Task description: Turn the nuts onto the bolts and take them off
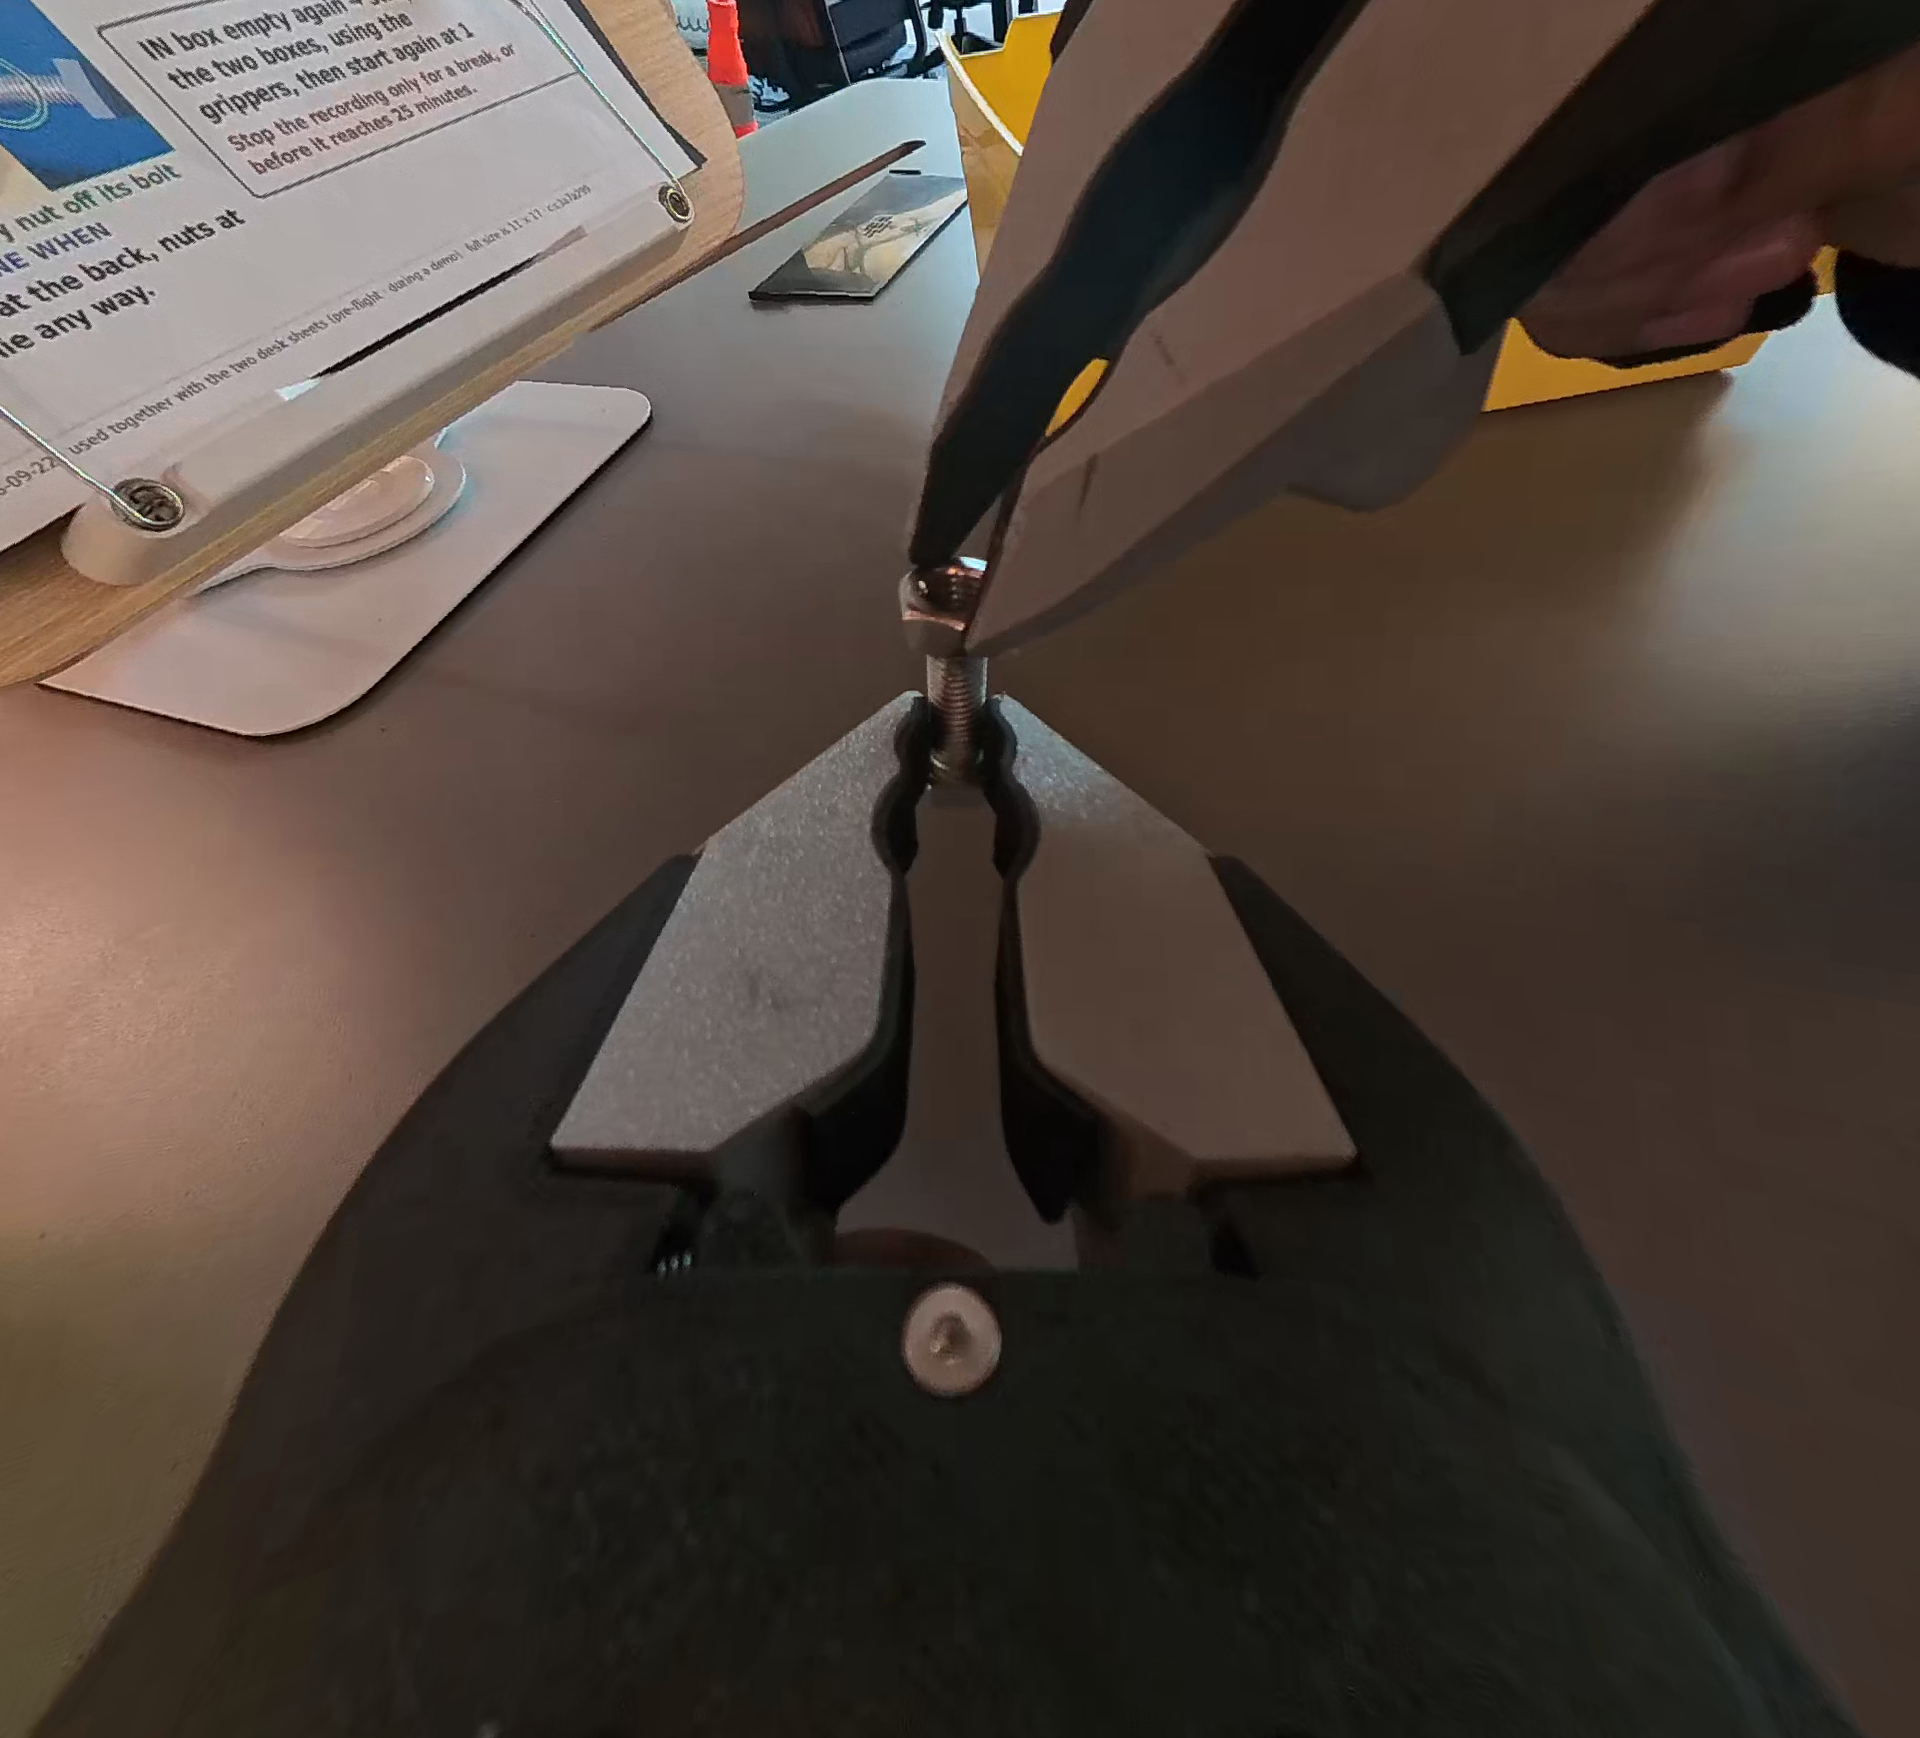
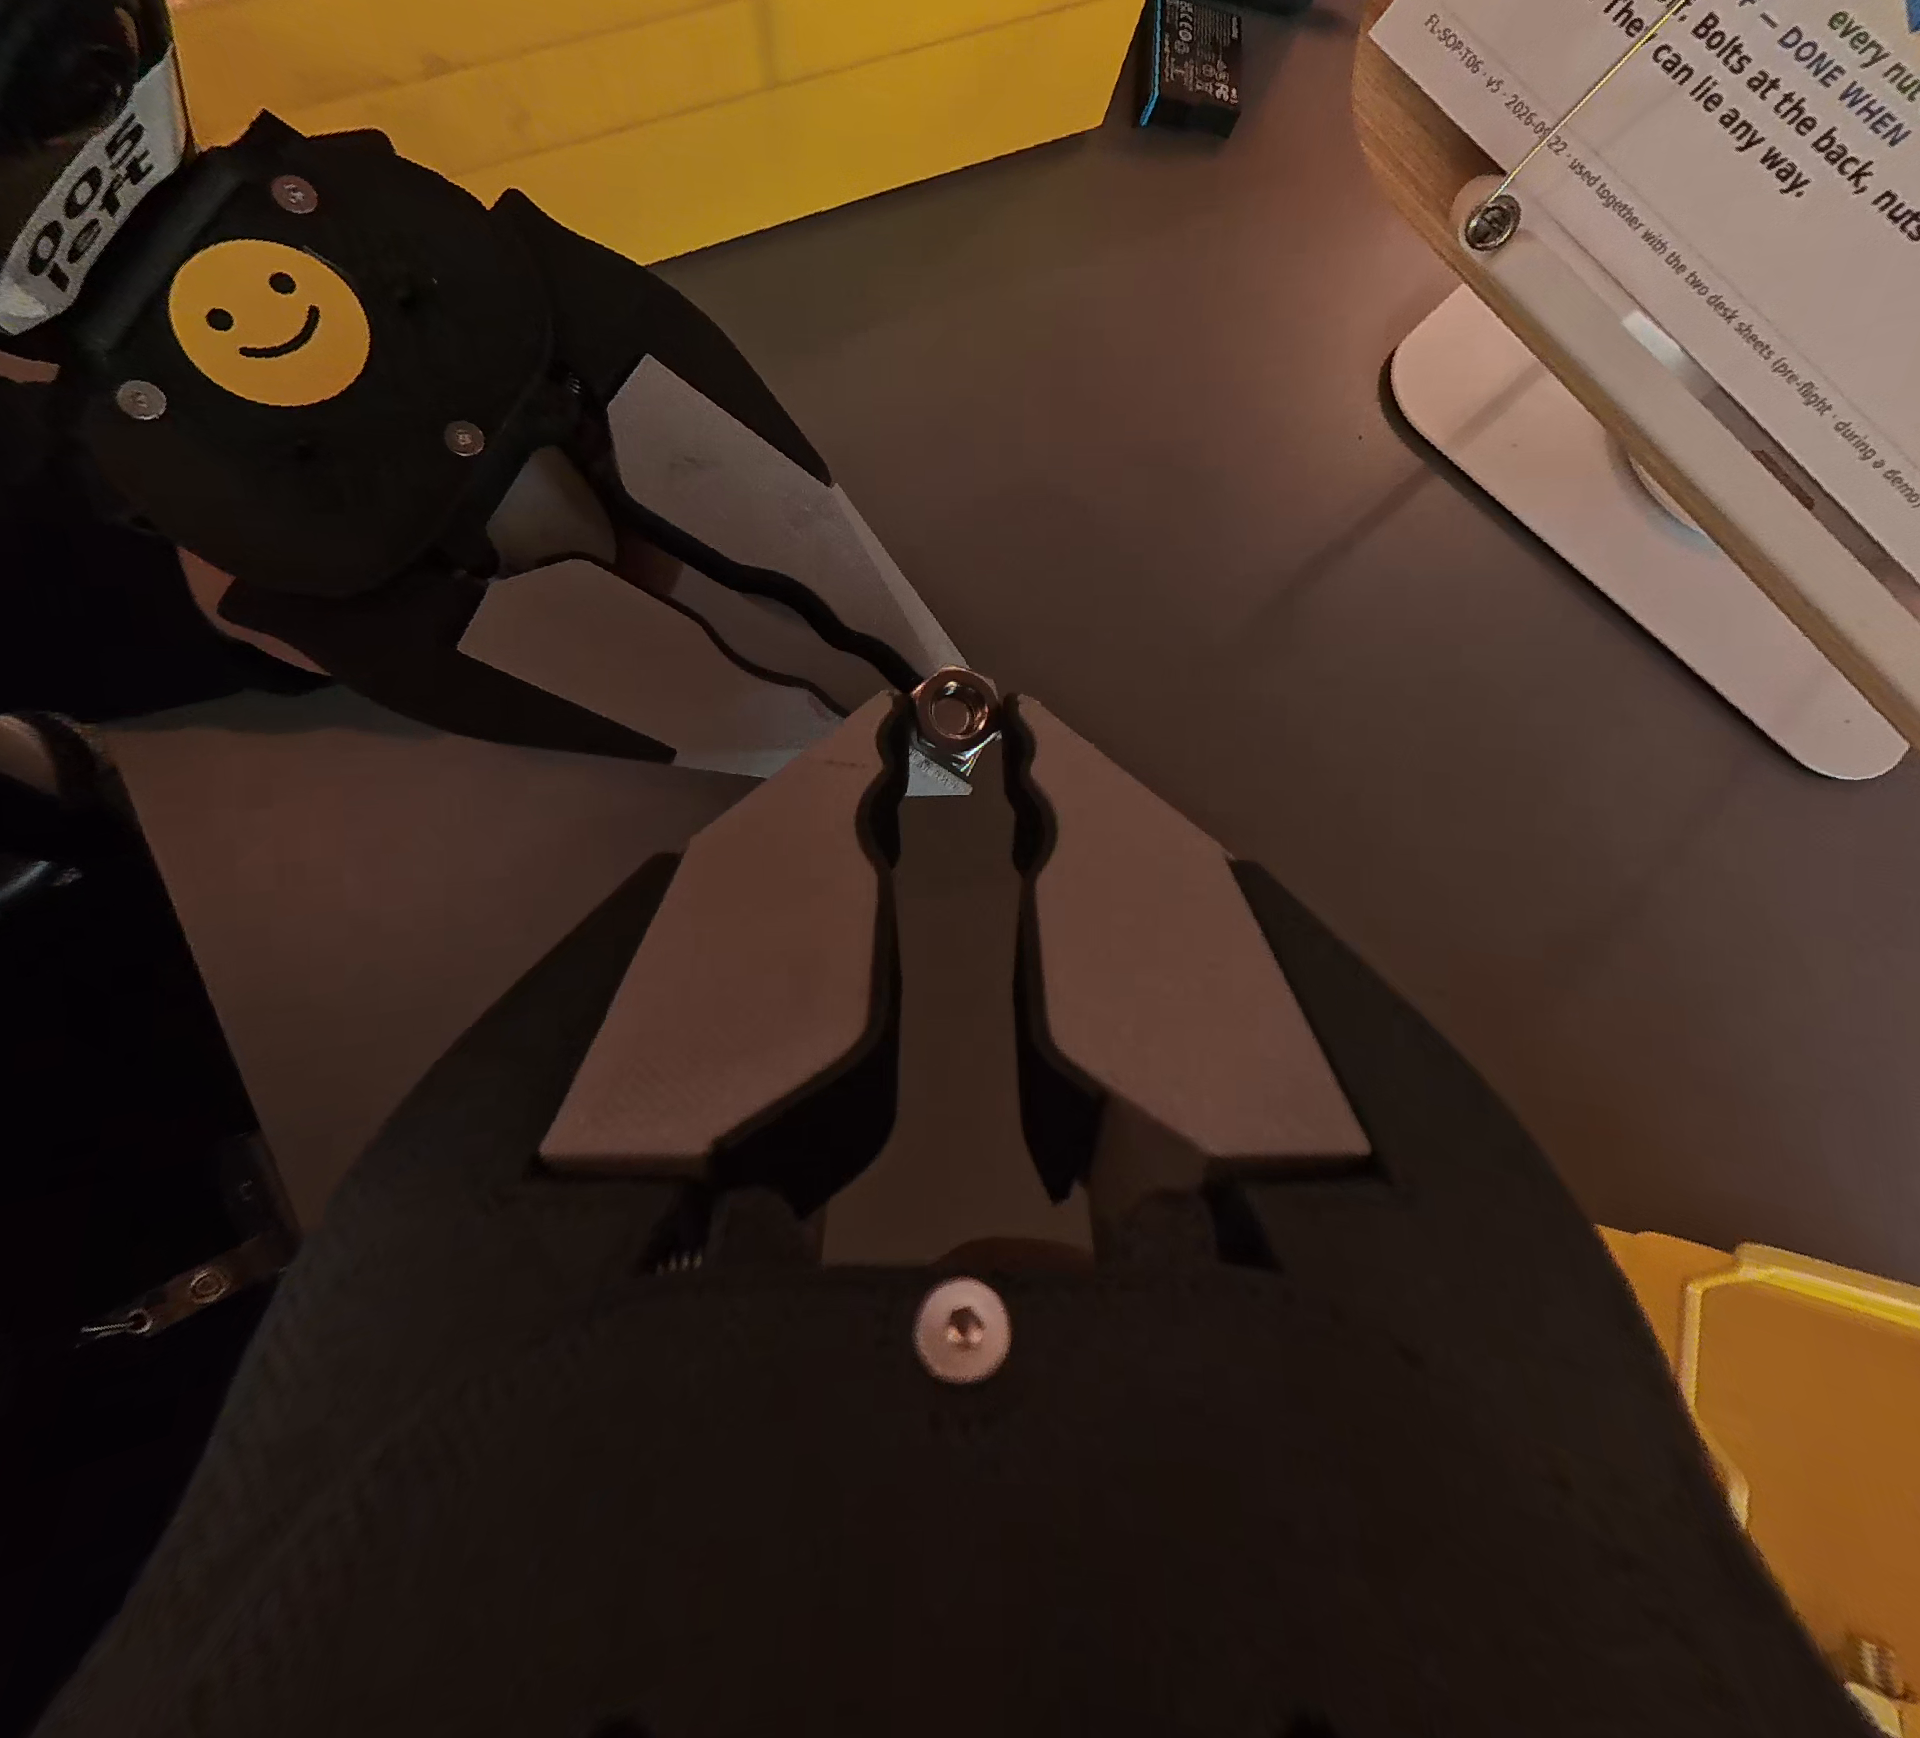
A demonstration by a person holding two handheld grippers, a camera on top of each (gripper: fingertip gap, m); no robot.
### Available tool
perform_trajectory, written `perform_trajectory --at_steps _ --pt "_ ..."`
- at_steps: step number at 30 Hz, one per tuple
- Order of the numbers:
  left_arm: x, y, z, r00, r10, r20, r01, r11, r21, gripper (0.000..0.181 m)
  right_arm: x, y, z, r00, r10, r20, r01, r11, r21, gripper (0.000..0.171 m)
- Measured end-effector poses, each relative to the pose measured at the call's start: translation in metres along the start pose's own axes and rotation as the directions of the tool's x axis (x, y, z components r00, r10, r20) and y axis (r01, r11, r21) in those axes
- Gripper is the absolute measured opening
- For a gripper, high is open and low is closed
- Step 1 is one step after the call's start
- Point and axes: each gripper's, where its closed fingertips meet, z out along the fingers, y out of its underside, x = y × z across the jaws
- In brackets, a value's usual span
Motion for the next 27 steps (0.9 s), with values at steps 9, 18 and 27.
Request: perform_trajectory --at_steps 9,18,27 --pt "0.0009 -0.0006 -0.0001 1.0 0.0 -0.005 0.0 1.0 0.005 0.006 -0.0003 -0.0004 -0.0007 1.0 -0.008 -0.003 0.008 1.0 0.0 0.015" --pt "-0.0017 0.0001 0.0 1.0 0.008 0.016 -0.008 1.0 0.0 0.007 0.0005 -0.0002 0.0005 1.0 -0.022 -0.006 0.022 1.0 -0.021 0.015" --pt "-0.0062 0.004 0.0013 0.998 0.006 0.057 -0.005 1.0 -0.026 0.007 0.0024 0.0007 0.006 0.994 -0.016 -0.106 0.009 0.998 -0.069 0.015"
